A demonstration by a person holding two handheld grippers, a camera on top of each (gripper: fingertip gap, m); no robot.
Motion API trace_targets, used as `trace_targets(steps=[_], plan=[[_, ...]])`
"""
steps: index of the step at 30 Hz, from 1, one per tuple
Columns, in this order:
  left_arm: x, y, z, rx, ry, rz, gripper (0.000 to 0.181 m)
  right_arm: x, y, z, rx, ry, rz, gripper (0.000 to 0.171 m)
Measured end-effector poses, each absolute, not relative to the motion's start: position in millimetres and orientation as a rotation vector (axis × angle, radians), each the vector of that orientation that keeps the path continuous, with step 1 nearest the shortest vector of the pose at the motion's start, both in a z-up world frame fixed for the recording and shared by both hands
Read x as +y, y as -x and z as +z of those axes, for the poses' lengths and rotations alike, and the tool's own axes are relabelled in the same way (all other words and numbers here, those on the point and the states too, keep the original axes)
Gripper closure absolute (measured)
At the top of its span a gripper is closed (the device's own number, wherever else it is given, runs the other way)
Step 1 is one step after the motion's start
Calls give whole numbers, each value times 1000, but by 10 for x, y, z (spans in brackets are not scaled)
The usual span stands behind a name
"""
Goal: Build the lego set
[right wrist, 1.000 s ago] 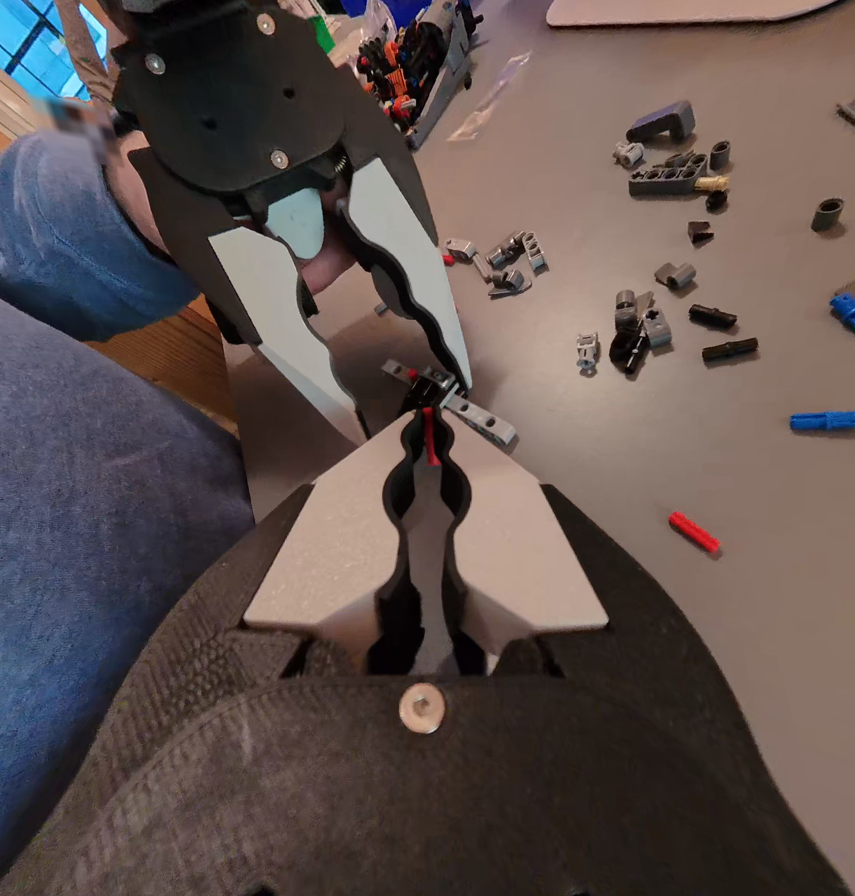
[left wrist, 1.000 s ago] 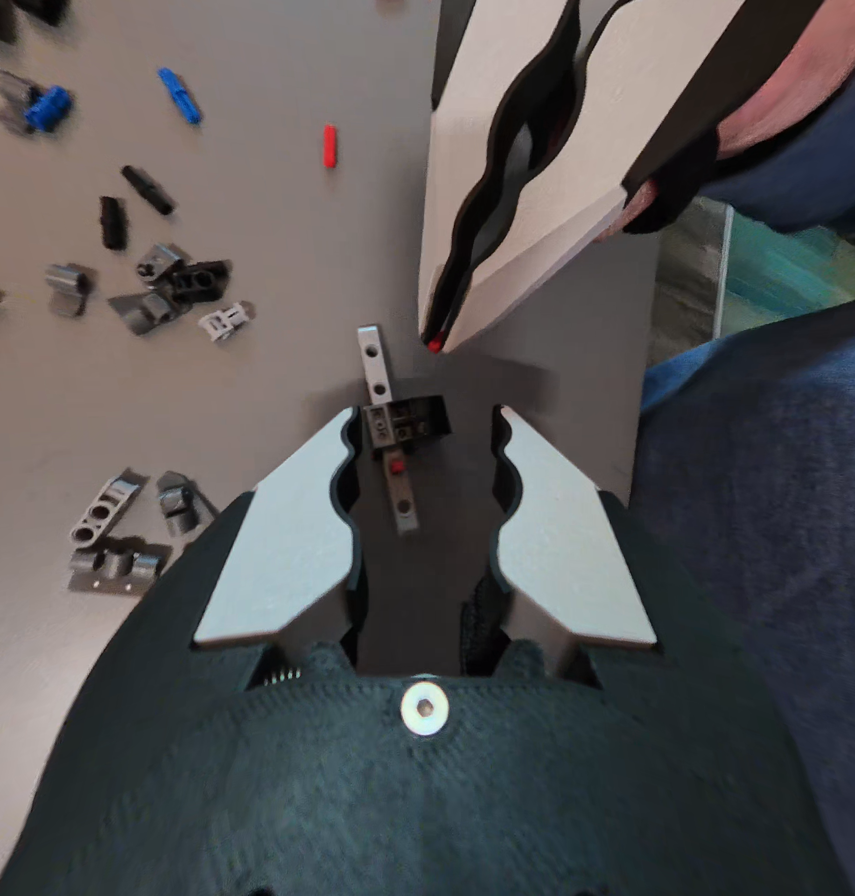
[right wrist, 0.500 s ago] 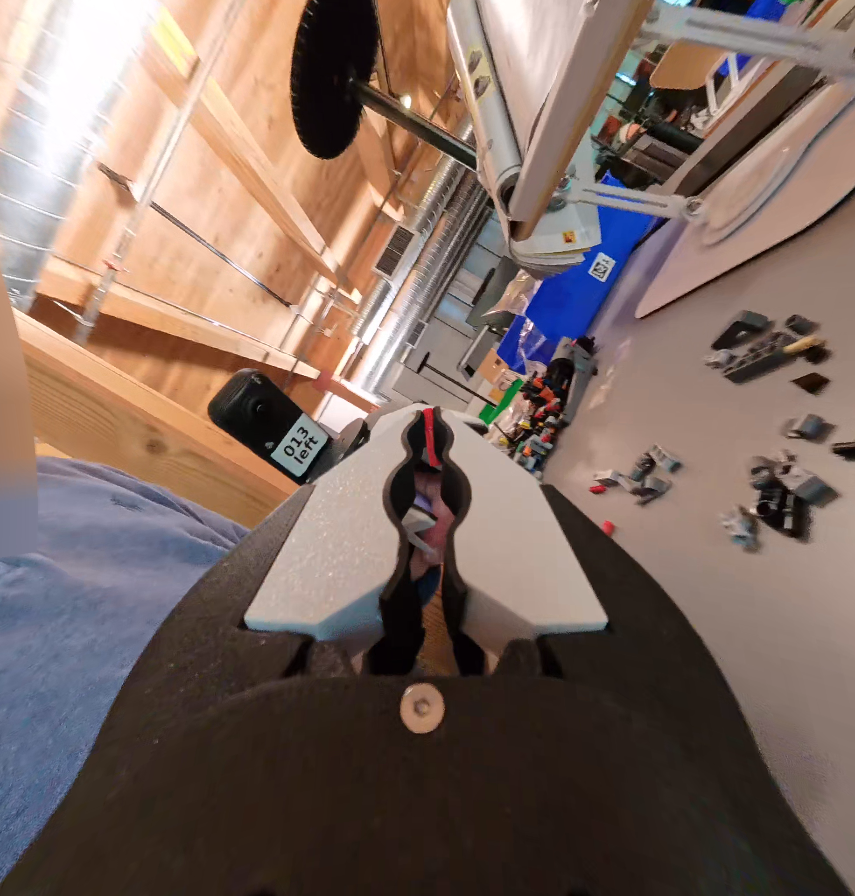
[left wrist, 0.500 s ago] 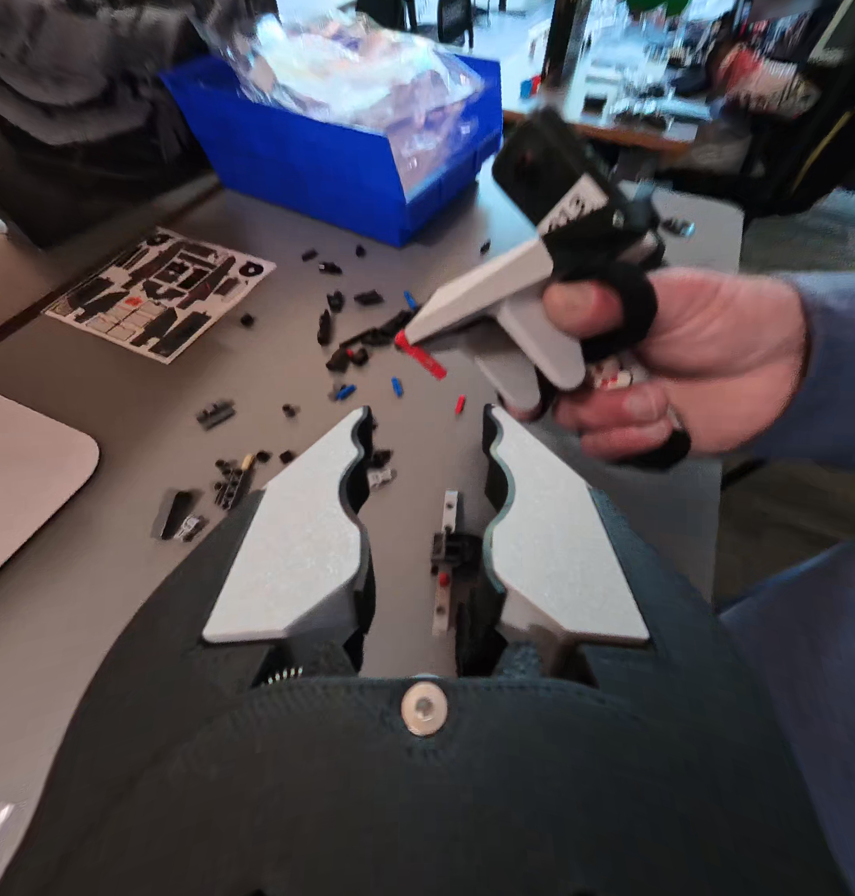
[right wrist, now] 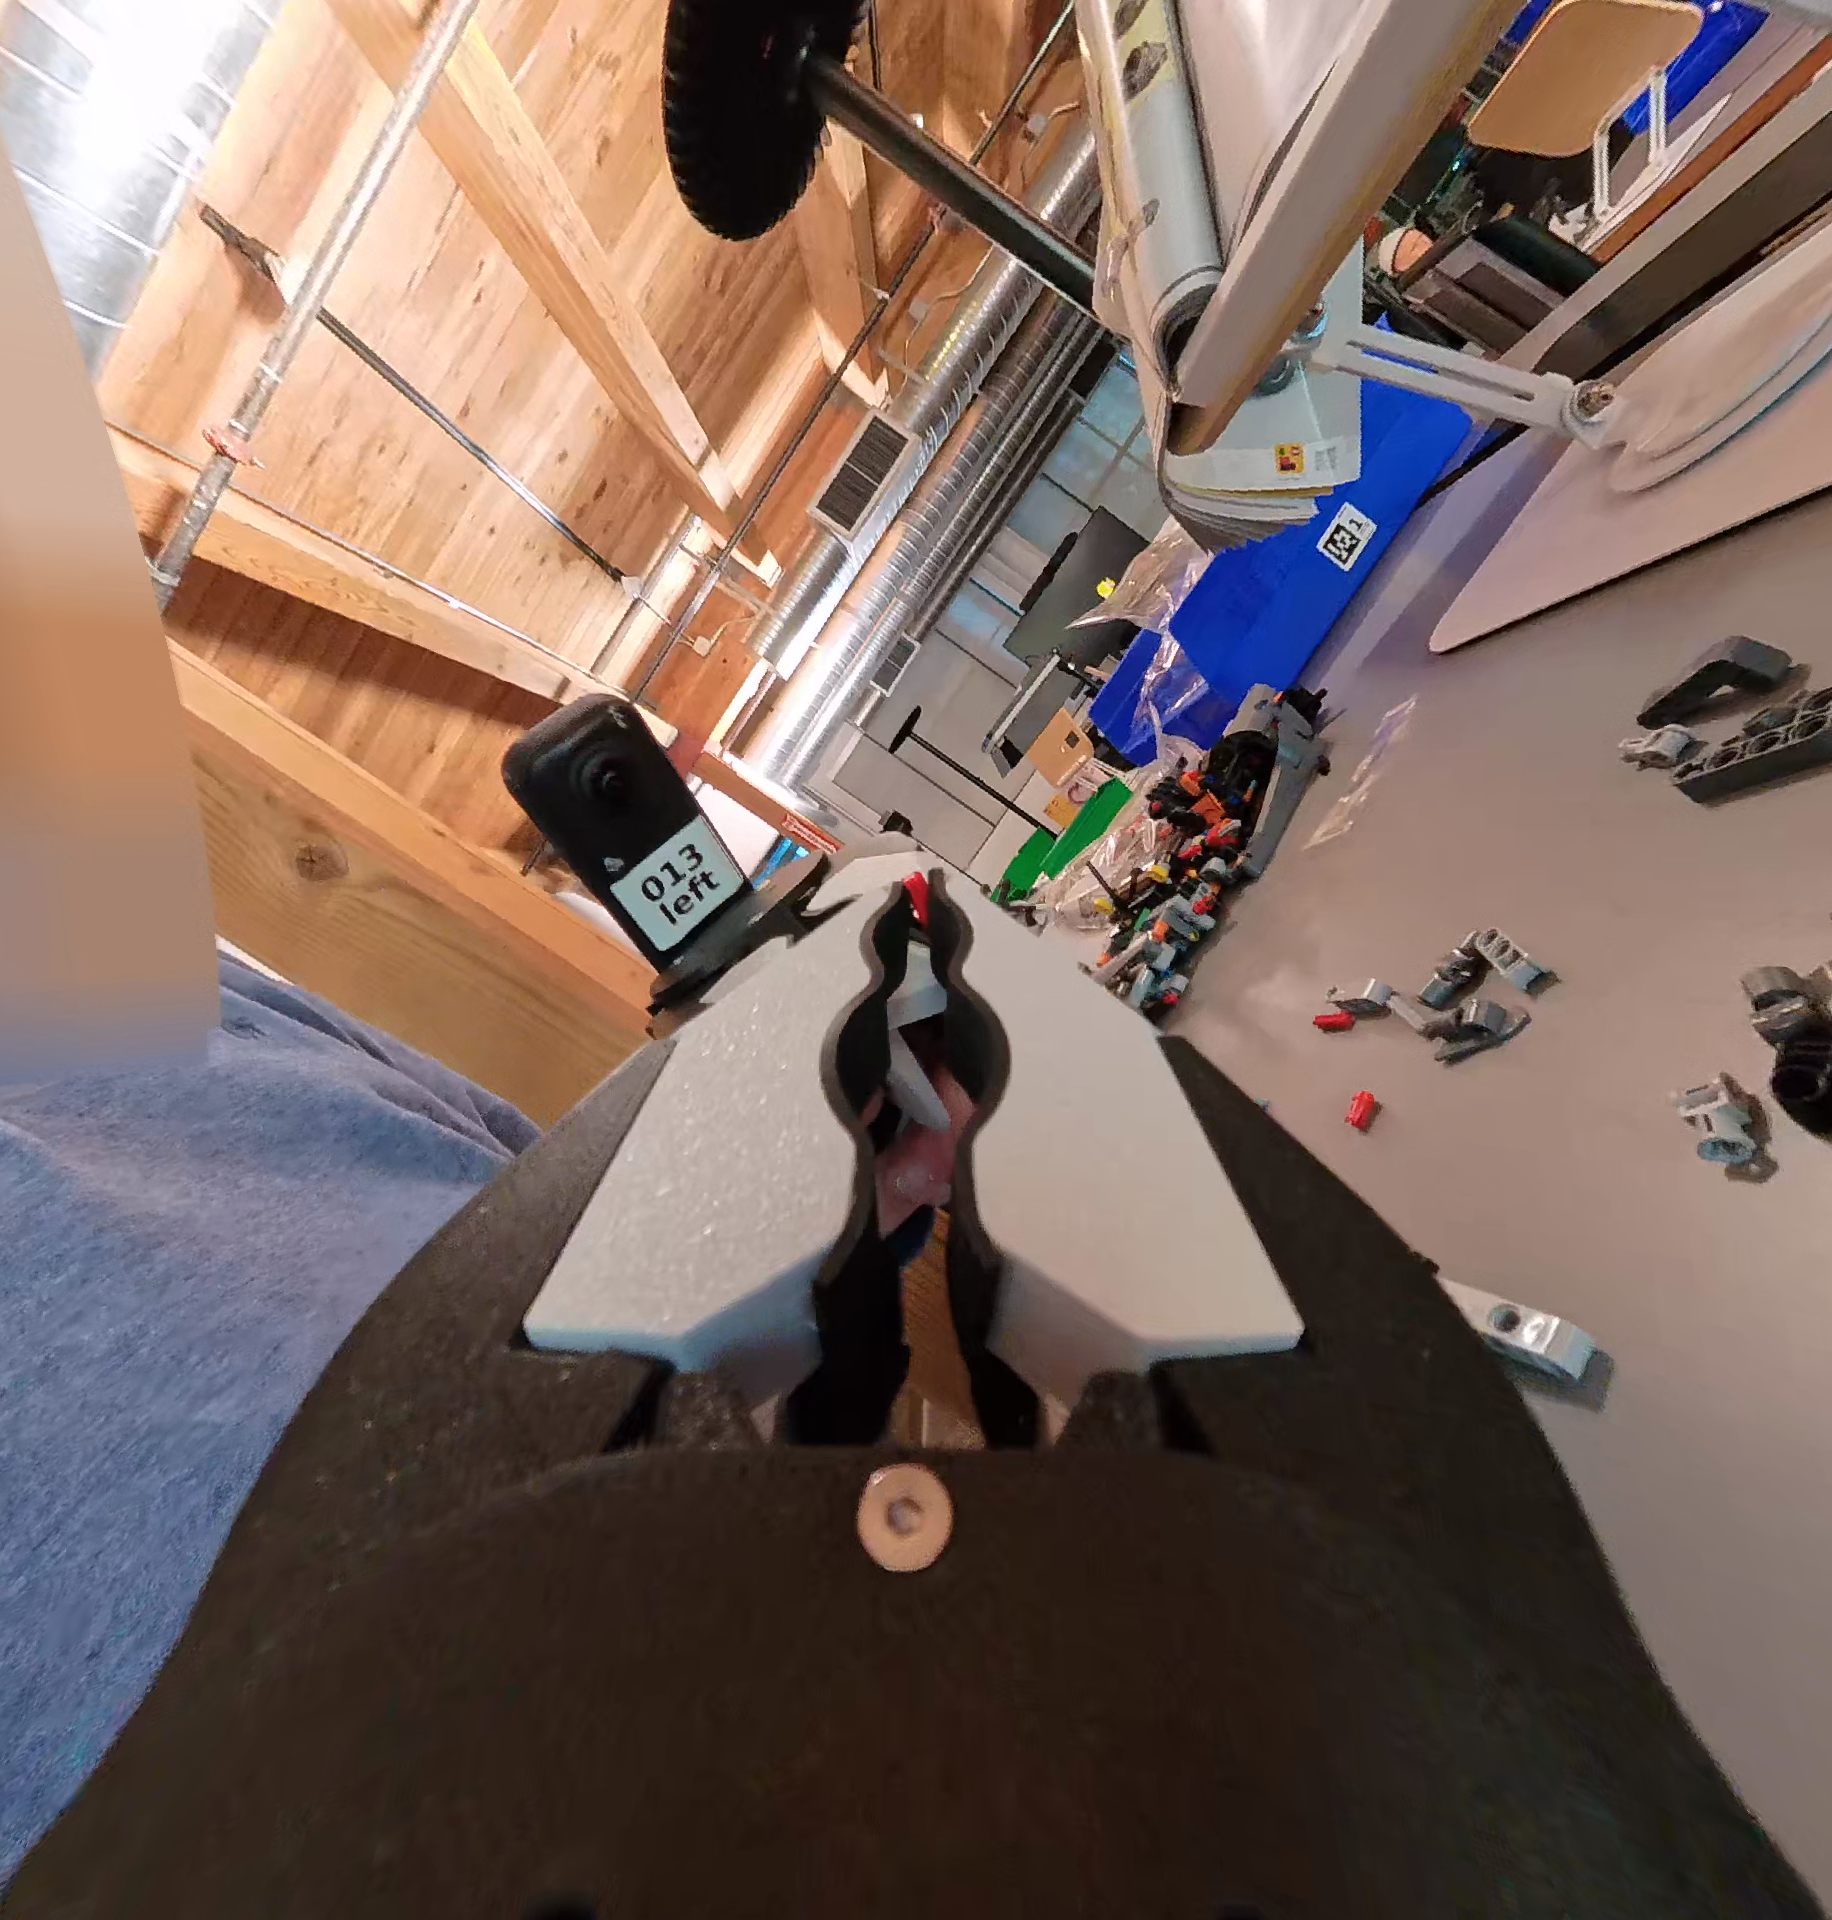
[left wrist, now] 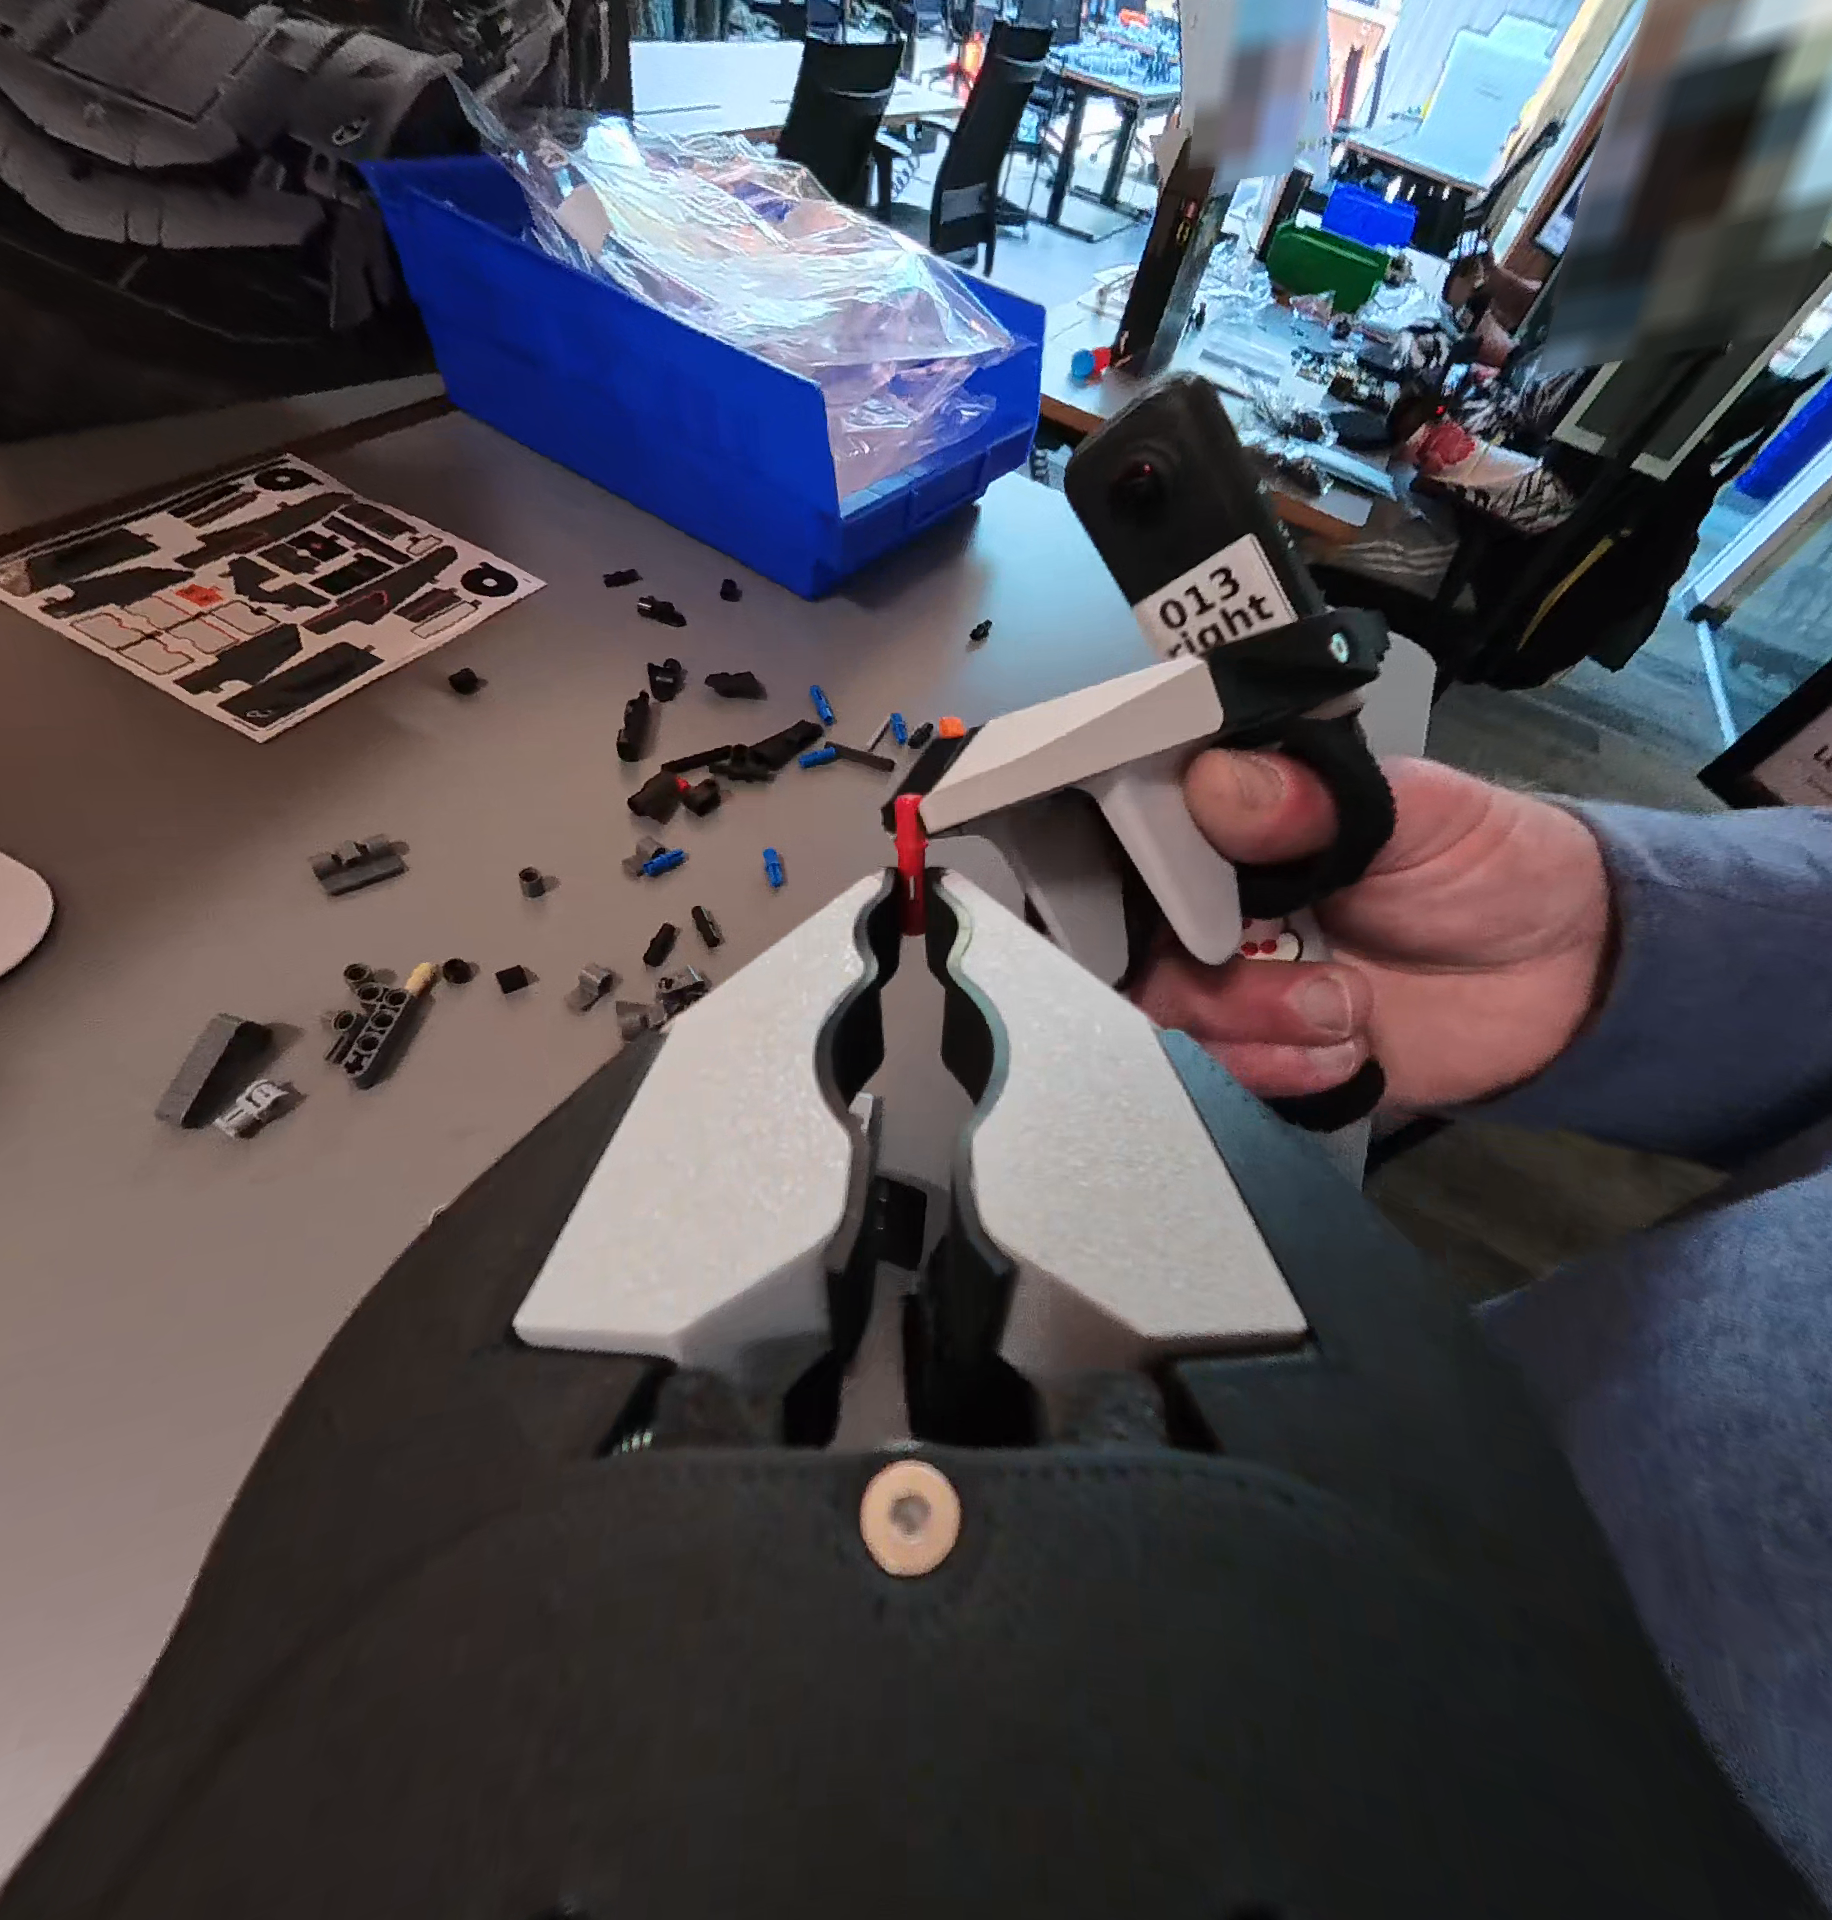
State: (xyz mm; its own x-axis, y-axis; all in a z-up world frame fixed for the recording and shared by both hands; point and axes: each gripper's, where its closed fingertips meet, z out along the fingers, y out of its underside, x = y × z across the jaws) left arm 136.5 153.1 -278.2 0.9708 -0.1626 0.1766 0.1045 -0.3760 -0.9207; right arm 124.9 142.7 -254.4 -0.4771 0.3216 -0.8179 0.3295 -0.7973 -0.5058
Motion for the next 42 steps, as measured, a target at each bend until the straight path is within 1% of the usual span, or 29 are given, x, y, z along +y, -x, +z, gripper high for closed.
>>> trace_targets(steps=[4, 11, 15, 21, 27, 28, 31, 32, 34, 36, 38, 42], plan=[[1493, -1436, -2812, 131, 1986, -241, 179, 1395, -1333, -2572, 1113, -1618, -2469, 171], [1432, -1495, -2878, 401, 2075, -49, 179, 1344, -1447, -2627, 1373, -1657, -2390, 171], [1428, -1448, -2883, 484, 2098, 38, 179, 1419, -1491, -2555, 1463, -1660, -2400, 162], [1435, -1452, -2936, 612, 2136, 152, 179, 1346, -1523, -2683, 1810, -1711, -2202, 159], [1439, -1460, -3007, 721, 2168, 286, 179, 1310, -1466, -2787, 1852, -1782, -2122, 165], [1431, -1461, -3023, 731, 2173, 288, 179, 1303, -1469, -2801, 1855, -1778, -2115, 168], [1439, -1477, -2994, 677, 2150, 237, 179, 1349, -1467, -2784, 1811, -1781, -2139, 170], [1415, -1461, -2997, 652, 2165, 210, 177, 1379, -1468, -2800, 1809, -1798, -2131, 170], [1321, -1360, -3069, 601, 2220, 189, 162, 1468, -1485, -2865, 1837, -1847, -2102, 170], [1194, -1274, -3171, 546, 2260, 160, 155, 1534, -1520, -2947, 1833, -1882, -2075, 170], [1079, -1211, -3327, 513, 2319, 159, 150, 1567, -1565, -3075, 1862, -1913, -2018, 170], [1033, -1230, -3581, 503, 2369, 131, 147, 1560, -1605, -3213, 1861, -1931, -1985, 170]])
